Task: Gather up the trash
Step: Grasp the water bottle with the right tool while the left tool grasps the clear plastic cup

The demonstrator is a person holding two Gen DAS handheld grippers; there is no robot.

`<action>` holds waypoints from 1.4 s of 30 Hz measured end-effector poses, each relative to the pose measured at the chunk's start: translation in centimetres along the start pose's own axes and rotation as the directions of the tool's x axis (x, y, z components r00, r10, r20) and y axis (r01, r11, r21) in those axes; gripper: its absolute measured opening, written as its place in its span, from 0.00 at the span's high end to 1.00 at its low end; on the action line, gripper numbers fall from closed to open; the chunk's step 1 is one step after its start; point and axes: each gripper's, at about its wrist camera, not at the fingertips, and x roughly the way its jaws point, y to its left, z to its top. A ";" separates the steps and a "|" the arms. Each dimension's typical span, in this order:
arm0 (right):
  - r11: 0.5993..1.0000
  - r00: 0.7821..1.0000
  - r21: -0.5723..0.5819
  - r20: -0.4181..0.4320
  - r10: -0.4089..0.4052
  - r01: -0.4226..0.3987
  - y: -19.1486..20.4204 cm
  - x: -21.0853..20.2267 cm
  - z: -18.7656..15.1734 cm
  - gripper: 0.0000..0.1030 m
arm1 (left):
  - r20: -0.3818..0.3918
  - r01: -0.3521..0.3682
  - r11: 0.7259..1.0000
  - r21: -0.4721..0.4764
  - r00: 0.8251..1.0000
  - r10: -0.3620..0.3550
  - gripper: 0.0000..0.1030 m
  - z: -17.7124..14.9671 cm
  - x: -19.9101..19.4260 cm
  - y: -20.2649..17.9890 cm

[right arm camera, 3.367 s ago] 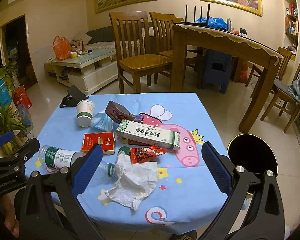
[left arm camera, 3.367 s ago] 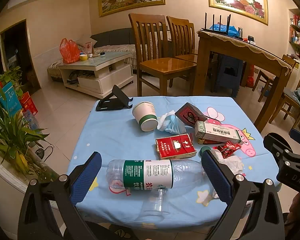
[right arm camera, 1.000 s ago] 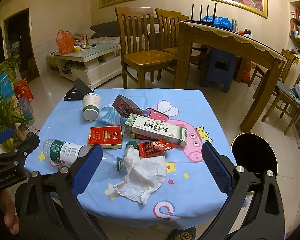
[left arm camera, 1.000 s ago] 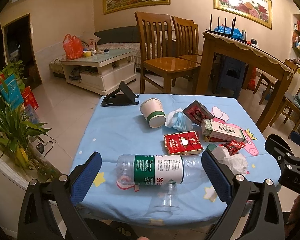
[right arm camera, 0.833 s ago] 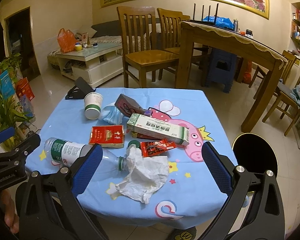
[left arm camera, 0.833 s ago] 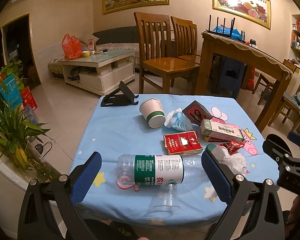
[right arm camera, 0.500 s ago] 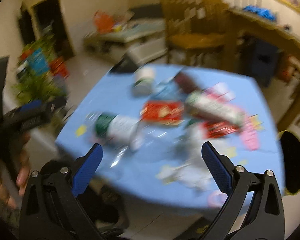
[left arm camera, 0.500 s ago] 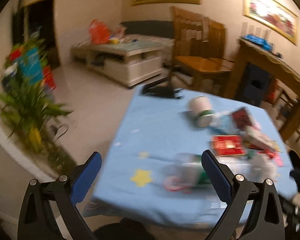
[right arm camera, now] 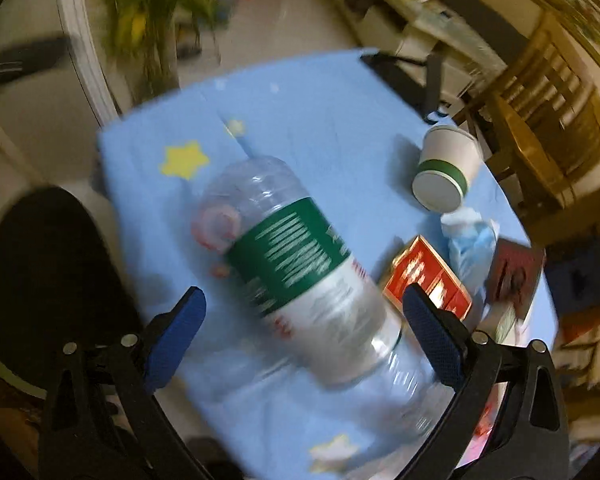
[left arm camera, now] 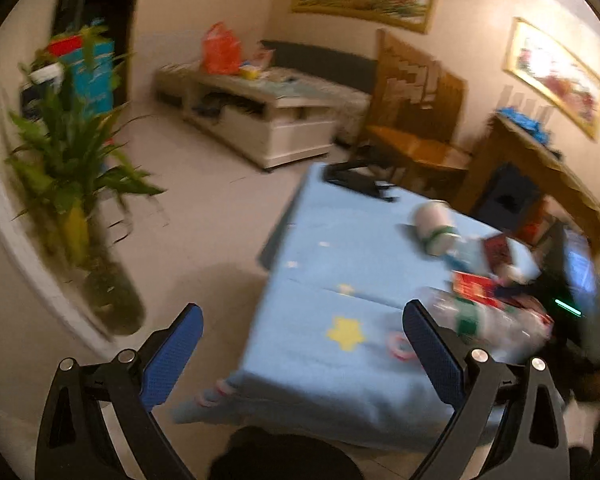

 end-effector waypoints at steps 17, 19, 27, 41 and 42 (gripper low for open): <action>0.949 0.927 0.263 0.370 0.069 -0.176 -9.0 -7.8 -0.6 0.28 | -0.291 0.346 0.908 0.237 0.917 -0.273 0.07 -5.1 4.6 -10.9; 0.925 0.889 0.313 0.454 0.056 -0.218 -10.7 -10.2 -2.3 0.28 | -0.321 0.372 0.893 0.252 0.903 -0.286 0.07 -5.2 5.4 -12.5; 0.833 0.758 0.434 0.652 -0.028 -0.344 -15.7 -17.9 -12.7 0.30 | -0.425 0.316 0.890 0.329 0.891 -0.160 0.55 -6.8 9.9 -16.5; 0.447 0.660 0.879 0.436 -0.611 -0.167 -25.9 -22.9 -37.5 0.32 | -0.308 0.269 0.896 0.354 0.938 -0.160 0.56 -1.7 7.2 -21.7; 0.399 0.674 0.903 0.396 -0.624 -0.162 -26.6 -22.3 -39.4 0.32 | -0.303 0.275 0.888 0.368 0.938 -0.165 0.56 -1.5 6.9 -22.8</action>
